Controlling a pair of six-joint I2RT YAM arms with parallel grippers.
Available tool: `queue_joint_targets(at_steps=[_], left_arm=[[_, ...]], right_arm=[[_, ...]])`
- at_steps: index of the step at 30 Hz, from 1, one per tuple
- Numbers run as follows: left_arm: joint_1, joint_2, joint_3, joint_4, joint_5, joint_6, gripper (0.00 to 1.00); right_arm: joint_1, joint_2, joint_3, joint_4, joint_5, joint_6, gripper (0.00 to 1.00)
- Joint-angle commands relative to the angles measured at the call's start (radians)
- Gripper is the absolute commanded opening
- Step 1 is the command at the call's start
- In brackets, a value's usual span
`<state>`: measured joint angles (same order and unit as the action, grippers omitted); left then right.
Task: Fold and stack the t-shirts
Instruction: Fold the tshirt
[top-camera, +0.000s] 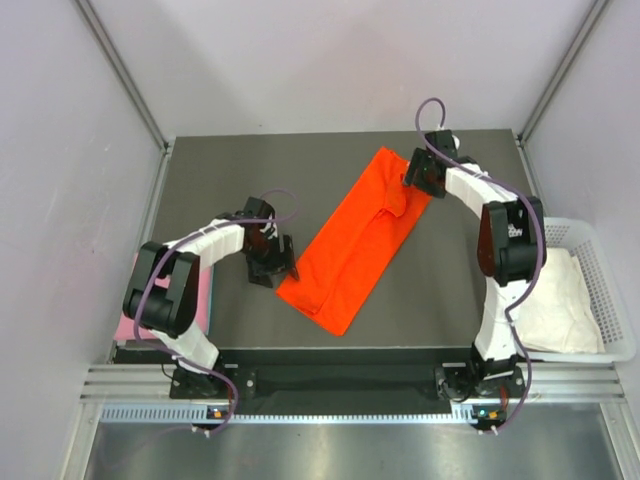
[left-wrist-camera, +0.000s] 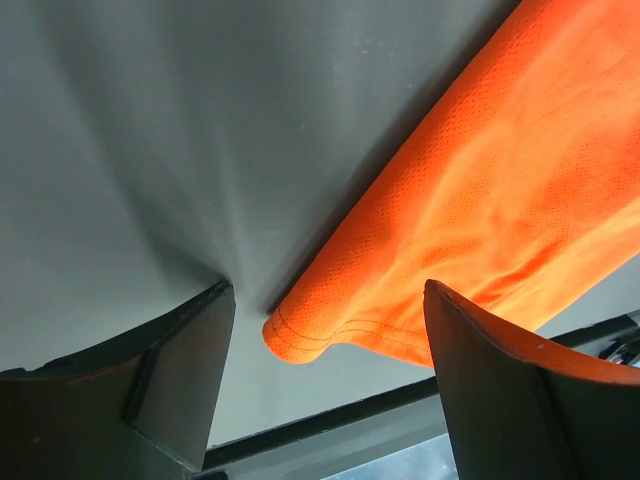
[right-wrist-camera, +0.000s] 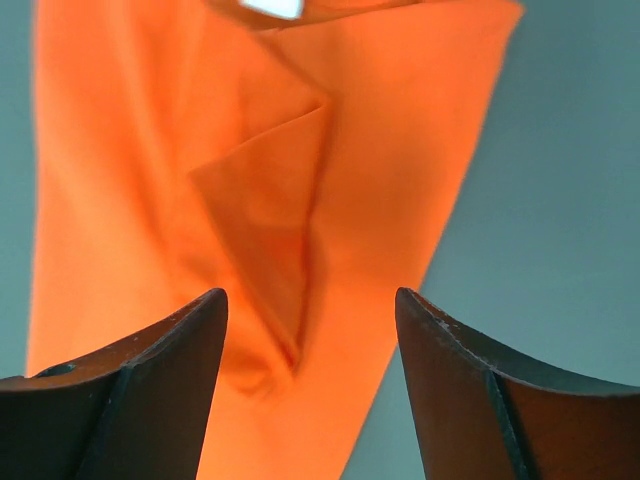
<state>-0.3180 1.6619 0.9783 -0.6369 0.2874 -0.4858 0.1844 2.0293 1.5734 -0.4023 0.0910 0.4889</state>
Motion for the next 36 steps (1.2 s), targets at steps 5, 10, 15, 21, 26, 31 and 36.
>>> queue_joint_targets(at_steps=[5, 10, 15, 21, 26, 31, 36], left_arm=[[0.013, 0.065, 0.071, -0.038, 0.019, 0.064, 0.71], [0.025, 0.085, 0.069, -0.047, 0.026, 0.069, 0.51], [0.042, 0.096, 0.034, -0.041, 0.051, 0.059, 0.36], [0.045, 0.099, -0.029, -0.011, 0.068, 0.016, 0.0], [0.045, 0.05, -0.117, 0.068, 0.119, -0.051, 0.0], [0.04, -0.046, -0.21, 0.149, 0.144, -0.109, 0.0], [-0.021, -0.183, -0.384, 0.366, 0.199, -0.24, 0.0]], right_arm=[[-0.094, 0.066, 0.066, -0.015, 0.049, -0.001, 0.68], [-0.129, 0.129, 0.091, 0.022, 0.021, -0.016, 0.67], [-0.148, 0.209, 0.16, 0.057, -0.004, -0.023, 0.65], [-0.168, 0.308, 0.273, 0.097, -0.088, 0.03, 0.21], [-0.168, 0.399, 0.399, 0.1, -0.112, 0.066, 0.09], [-0.157, 0.473, 0.569, 0.1, -0.135, 0.03, 0.09], [-0.116, 0.565, 0.707, 0.125, -0.169, 0.005, 0.1]])
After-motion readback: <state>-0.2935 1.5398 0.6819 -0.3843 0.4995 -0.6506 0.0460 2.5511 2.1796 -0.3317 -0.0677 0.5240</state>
